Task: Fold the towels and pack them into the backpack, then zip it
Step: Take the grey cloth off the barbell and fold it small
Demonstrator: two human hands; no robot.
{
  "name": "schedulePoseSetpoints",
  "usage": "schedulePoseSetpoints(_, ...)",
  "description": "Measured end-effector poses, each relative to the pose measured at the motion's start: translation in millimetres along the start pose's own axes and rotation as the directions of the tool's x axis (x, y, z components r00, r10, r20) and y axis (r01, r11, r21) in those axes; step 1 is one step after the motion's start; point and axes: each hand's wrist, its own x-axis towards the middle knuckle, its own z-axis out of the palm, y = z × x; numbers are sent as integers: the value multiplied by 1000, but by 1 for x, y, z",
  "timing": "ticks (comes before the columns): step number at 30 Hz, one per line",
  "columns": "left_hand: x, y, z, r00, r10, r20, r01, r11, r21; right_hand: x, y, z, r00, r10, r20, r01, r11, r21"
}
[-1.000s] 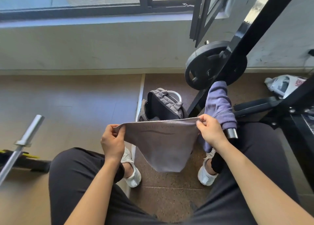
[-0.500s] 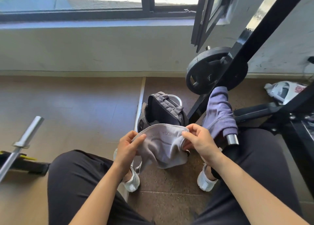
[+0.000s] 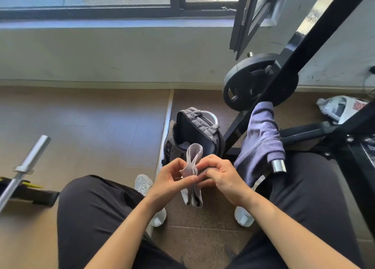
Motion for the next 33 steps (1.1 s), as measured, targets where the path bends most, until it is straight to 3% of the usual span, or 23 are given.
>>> schedulePoseSetpoints(5, 2, -2, 6, 999, 38, 13, -39, 992, 117, 0, 5, 0, 965, -258, 39, 258, 917, -305)
schedulePoseSetpoints(8, 3, -1, 6, 999, 38, 18, -40, 993, 115, -2, -1, -1, 945, -323, 46, 314, 861, -400)
schedulePoseSetpoints(10, 4, -2, 5, 998, 61, 24, -63, 992, 113, -3, -9, -3, 948, -310, 74, 311, 843, -439)
schedulePoseSetpoints(15, 5, -2, 3, 997, 82, 14, -83, 995, 51, -2, -5, -11, 968, -91, 235, 185, 888, -421)
schedulePoseSetpoints(20, 5, 0, 0, 997, 30, 73, -34, 998, 56, 1, -4, -24, 972, -183, 150, 236, 797, -556)
schedulePoseSetpoints(26, 13, -16, -4, 988, -36, 148, -12, 950, 312, -9, -23, -37, 974, -160, 161, 200, 941, -274)
schedulePoseSetpoints(33, 18, -24, 4, 989, -38, 143, -26, 907, 421, -15, -32, -47, 978, -185, 95, 194, 977, -90)
